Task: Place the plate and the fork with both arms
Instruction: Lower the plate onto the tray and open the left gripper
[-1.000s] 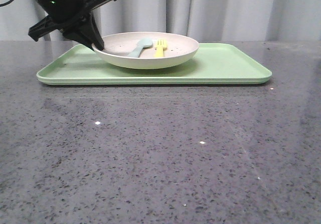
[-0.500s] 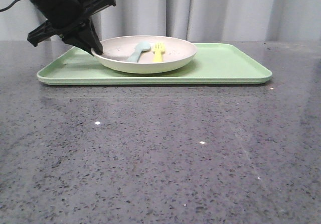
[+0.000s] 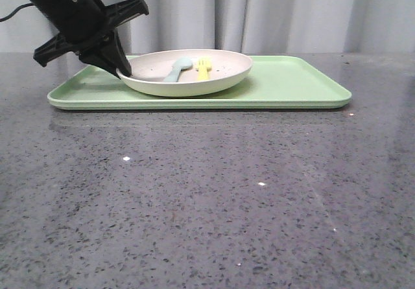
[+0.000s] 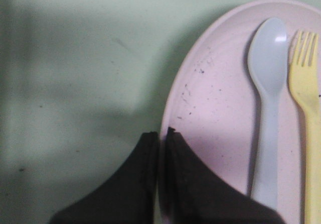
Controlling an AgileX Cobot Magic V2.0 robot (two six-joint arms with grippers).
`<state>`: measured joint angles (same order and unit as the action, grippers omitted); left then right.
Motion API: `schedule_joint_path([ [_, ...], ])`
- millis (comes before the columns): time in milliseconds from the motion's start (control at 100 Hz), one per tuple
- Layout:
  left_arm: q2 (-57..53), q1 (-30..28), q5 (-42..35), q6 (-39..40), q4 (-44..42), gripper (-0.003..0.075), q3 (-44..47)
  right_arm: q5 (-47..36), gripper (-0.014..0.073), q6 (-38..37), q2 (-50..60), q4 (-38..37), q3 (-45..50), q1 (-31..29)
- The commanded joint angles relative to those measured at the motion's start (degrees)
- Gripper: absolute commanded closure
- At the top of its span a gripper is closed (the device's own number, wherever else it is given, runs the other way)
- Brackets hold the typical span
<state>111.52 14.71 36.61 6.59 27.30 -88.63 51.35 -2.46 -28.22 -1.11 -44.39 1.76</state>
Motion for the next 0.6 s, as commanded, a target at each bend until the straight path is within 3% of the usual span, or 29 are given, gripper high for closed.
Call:
schedule_joint_path([
  [0, -3.39, 0.52, -3.03, 0.79, 1.7, 0.0741, -0.62, -3.76, 0.0103, 0.39, -0.84, -0.27, -1.94, -0.25],
  [590, -3.39, 0.52, -3.86, 0.79, 2.61, 0.0737, 0.04, -3.81, 0.0103, 0.39, -0.84, -0.28, -1.94, -0.25],
])
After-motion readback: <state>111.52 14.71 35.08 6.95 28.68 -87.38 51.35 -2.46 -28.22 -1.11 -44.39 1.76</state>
